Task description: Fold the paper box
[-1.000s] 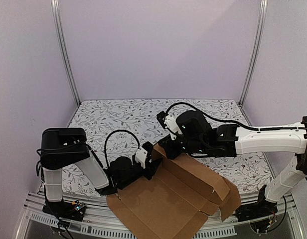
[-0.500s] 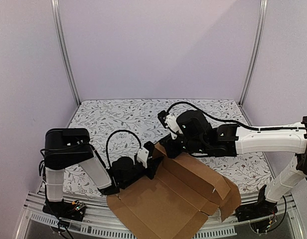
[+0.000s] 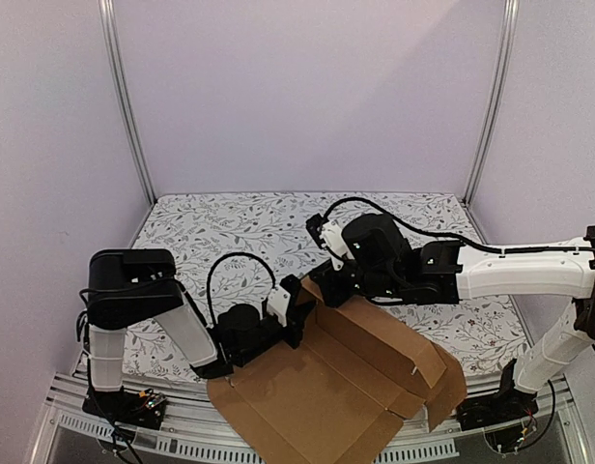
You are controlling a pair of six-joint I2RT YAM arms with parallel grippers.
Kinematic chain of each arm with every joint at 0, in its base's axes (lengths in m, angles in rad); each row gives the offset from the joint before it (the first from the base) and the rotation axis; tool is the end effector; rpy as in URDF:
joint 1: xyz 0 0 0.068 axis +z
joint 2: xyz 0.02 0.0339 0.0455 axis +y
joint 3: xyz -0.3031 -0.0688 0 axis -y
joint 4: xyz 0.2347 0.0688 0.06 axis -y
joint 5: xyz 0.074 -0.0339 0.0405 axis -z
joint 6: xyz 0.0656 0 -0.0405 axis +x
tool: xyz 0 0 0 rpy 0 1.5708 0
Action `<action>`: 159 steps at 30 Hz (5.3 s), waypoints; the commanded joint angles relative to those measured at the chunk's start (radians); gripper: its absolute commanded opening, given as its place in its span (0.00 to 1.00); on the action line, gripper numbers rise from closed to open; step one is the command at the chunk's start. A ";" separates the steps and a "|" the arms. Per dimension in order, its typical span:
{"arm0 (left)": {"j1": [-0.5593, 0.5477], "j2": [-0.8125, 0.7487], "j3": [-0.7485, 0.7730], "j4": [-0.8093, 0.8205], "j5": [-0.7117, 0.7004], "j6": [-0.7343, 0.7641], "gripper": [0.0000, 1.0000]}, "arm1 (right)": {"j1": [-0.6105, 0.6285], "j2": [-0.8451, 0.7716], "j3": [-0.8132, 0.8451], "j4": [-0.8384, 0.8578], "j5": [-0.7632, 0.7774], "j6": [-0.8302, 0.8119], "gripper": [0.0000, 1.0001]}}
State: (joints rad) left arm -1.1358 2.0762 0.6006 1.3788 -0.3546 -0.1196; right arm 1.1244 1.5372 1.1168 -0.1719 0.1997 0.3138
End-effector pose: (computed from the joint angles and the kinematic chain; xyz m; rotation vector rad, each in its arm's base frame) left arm 0.1823 -0.3383 0.1377 0.5791 1.6020 -0.6524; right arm 0.1686 0.3221 0.2982 -0.7637 2.0791 0.6090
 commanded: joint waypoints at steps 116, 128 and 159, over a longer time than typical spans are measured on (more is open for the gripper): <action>0.341 -0.956 -0.169 -1.048 -0.034 -0.746 0.00 | -0.050 -0.855 -0.517 0.076 -0.118 -0.040 0.00; 0.358 -1.064 -0.266 -0.954 0.100 -0.854 0.00 | -0.048 -0.698 -0.539 0.504 -0.251 0.010 0.00; 0.361 -1.074 -0.277 -0.877 0.141 -0.835 0.00 | 0.028 -0.311 -0.385 0.649 -0.108 0.021 0.00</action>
State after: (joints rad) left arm -0.7898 1.0191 0.3168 0.4507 -0.2333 -0.9695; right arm 1.1332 1.2026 0.7147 0.5617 0.0257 0.3275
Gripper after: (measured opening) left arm 0.025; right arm 0.003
